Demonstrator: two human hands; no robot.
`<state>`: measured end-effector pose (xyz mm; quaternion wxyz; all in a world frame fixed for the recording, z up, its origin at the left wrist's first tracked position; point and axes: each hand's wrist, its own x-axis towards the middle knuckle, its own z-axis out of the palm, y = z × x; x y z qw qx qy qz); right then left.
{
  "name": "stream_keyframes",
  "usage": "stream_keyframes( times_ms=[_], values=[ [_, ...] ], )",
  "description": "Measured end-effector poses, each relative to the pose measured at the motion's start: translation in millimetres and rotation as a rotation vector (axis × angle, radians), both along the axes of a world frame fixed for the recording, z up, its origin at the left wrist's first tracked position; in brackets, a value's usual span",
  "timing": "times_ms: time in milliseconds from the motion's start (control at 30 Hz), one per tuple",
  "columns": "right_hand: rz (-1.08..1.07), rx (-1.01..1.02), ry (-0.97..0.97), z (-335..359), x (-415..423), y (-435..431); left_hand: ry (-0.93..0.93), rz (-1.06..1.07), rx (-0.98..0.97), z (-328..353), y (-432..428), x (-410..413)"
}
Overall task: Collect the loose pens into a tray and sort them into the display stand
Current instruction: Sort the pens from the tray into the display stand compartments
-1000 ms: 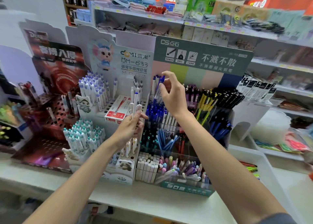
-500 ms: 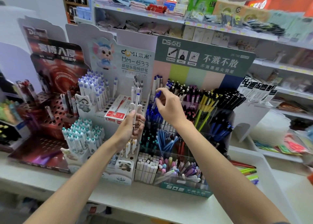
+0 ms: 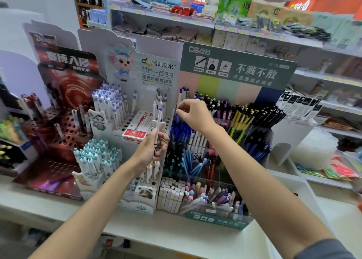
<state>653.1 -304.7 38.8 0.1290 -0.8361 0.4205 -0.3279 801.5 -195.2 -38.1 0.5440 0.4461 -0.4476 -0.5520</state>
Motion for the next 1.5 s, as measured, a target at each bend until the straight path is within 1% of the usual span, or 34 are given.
stream_keyframes(
  times_ms=[133,233,267,367,400,500,633,667,767,833,900,933,1033,1100,1133,1200,1267,1333,1400,1500],
  values=[
    [-0.021,-0.032,0.095,-10.1,-2.8,-2.3,-0.017,0.015,0.013,-1.3,-2.7,-2.6],
    [-0.002,0.027,0.242,-19.8,-3.4,-1.6,-0.028,-0.002,0.019,-5.2,-3.2,-6.1],
    [-0.012,0.063,0.250,-21.2,-3.4,-2.2,-0.032,-0.013,0.019,-6.3,-3.3,-7.1],
    [-0.026,0.157,0.144,-22.8,-6.1,-3.7,-0.012,-0.030,0.019,-7.4,-3.2,-7.2],
    [-0.026,0.153,0.108,-25.2,-7.6,-2.2,0.000,-0.031,0.021,-7.4,-2.8,-5.9],
    [-0.059,0.060,0.028,-35.4,-11.6,2.4,0.006,-0.032,0.011,-8.0,-3.3,-3.1],
    [-0.029,0.095,0.070,-28.4,-15.4,7.1,-0.057,-0.022,-0.017,-7.6,-3.9,-6.8],
    [-0.015,0.102,0.041,-24.2,-16.4,10.5,-0.079,-0.017,-0.024,-6.0,-4.1,-8.9],
    [0.067,0.217,-0.230,-12.0,-16.7,24.5,-0.135,-0.007,-0.046,3.5,-5.7,-18.6],
    [0.122,0.259,-0.302,-4.4,-13.1,29.5,-0.155,-0.011,-0.058,11.6,-8.8,-26.7],
    [0.108,0.192,-0.351,7.6,-11.4,29.5,-0.142,-0.019,-0.064,21.2,-13.3,-34.7],
    [0.080,0.145,-0.428,16.5,-12.5,27.5,-0.113,-0.021,-0.060,25.3,-15.9,-37.1],
    [-0.078,-0.080,-0.690,47.3,-23.7,12.7,-0.021,0.015,-0.019,30.4,-21.9,-35.6],
    [-0.174,-0.228,-0.747,61.5,-30.1,1.7,-0.057,0.064,-0.008,28.1,-23.0,-29.7],
    [-0.194,-0.270,-0.728,62.9,-31.0,-3.7,-0.083,0.079,-0.011,26.5,-22.4,-26.9],
    [-0.198,-0.301,-0.623,57.6,-28.3,-11.2,-0.135,0.092,-0.033,23.3,-19.6,-23.2],
    [-0.183,-0.287,-0.492,44.1,-24.0,-15.5,-0.210,0.114,-0.055,20.9,-17.7,-21.2],
    [-0.157,-0.253,-0.424,33.8,-22.3,-16.8,-0.294,0.137,-0.070,18.5,-18.0,-20.2],
    [-0.152,-0.268,-0.418,33.6,-23.0,-16.4,-0.346,0.149,-0.076,16.7,-18.3,-20.5],
    [-0.180,-0.344,-0.503,45.8,-27.1,-20.1,-0.347,0.142,-0.068,16.2,-17.5,-22.5]
  ],
)
